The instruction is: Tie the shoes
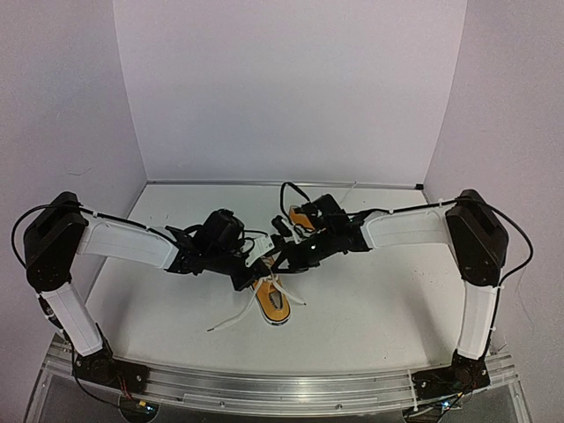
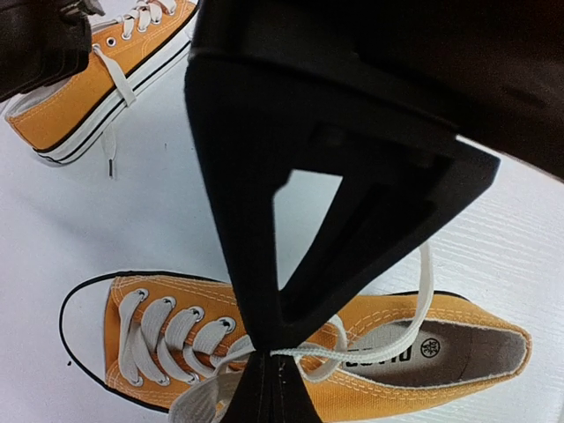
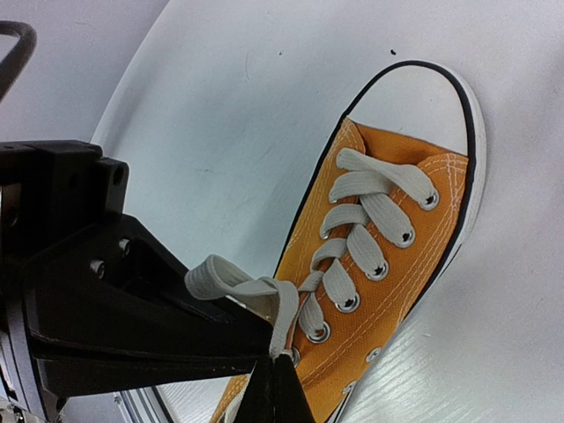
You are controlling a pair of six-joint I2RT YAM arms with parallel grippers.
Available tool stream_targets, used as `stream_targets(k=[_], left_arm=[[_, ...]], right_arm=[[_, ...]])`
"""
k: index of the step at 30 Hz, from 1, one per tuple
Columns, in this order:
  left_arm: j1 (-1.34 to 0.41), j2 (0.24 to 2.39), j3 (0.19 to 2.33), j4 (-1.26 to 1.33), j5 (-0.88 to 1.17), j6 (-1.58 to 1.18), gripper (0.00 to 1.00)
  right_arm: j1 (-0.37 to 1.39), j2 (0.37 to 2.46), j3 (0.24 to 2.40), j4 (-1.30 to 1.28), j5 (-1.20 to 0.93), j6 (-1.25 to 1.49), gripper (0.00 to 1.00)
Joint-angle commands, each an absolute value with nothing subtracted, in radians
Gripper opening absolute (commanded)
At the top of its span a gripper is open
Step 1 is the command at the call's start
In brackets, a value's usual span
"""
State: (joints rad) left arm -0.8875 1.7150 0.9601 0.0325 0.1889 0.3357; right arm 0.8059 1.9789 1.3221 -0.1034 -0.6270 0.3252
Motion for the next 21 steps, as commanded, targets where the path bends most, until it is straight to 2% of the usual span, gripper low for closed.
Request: stream_targets(k=[1,21], left_arm=[[-0.887,1.711,0.933,0.133,0.191,0.289,0.0],[-0.887,1.726,0.825,0.36,0.269,0.143,0.0]], right_arm=[[0.815,1.908,1.29,-0.019,-0.639,0.362,0.0],[0.815,1.851,1.096,0.285,-0.566,0.556,0.0]])
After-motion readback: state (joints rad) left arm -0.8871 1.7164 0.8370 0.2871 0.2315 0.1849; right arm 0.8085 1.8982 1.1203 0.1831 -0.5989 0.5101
